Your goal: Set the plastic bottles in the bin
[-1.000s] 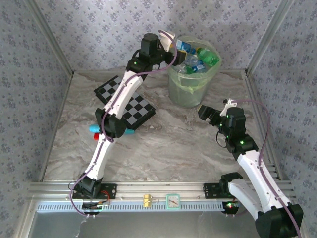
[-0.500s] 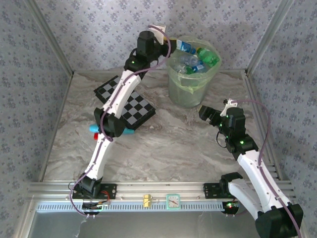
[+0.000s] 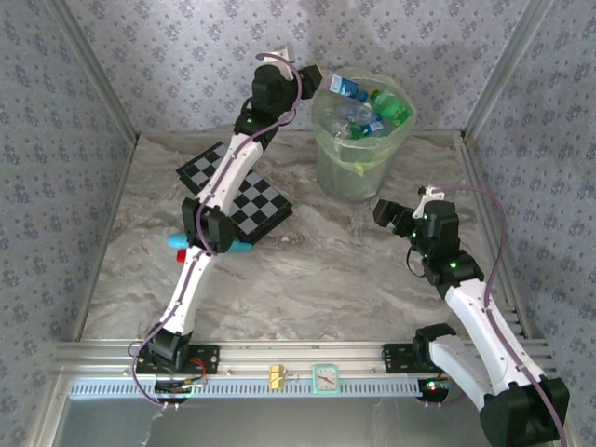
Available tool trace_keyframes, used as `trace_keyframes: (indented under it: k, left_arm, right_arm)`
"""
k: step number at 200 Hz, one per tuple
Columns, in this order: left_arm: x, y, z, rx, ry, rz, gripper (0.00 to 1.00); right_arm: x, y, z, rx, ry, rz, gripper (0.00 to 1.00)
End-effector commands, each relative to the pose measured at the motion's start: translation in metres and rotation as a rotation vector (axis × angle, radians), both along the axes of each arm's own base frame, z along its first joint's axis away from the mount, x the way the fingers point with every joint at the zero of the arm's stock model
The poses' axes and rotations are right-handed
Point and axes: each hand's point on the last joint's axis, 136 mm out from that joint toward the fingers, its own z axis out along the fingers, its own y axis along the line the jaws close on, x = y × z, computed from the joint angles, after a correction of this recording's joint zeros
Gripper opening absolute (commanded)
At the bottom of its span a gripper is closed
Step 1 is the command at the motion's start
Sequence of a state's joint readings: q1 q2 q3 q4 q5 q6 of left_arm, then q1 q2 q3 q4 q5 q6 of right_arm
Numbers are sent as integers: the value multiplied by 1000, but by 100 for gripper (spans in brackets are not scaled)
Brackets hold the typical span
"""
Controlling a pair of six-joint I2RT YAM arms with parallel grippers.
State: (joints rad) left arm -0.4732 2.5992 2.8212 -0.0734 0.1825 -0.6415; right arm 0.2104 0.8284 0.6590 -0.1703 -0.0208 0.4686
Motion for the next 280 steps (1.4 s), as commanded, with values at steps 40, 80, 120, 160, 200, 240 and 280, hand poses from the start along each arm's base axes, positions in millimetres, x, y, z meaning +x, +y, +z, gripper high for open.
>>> trace_keyframes:
  k: [40, 80, 120, 160, 200, 240, 280]
  left_arm:
    - [-19, -30, 3, -76, 25, -148, 32]
    - [-44, -60, -10, -15, 55, -258, 28]
    - [-65, -78, -17, 57, 74, -305, 28]
    - [-68, -82, -27, 84, 99, -310, 28]
    - [-84, -86, -29, 170, 101, -337, 28]
    - [-91, -82, -37, 271, 112, -300, 36]
    - [-96, -78, -27, 280, 105, -297, 53]
  right_arm:
    - [1, -1, 11, -25, -17, -4, 100]
    - [2, -1, 11, -18, -21, -7, 100]
    - [2, 0, 9, -14, -17, -3, 100]
    - [2, 0, 11, -9, -21, -1, 100]
    - [1, -1, 12, -15, -25, -6, 100]
    - [2, 0, 13, -9, -29, -5, 100]
    - [2, -2, 13, -24, -24, -11, 100]
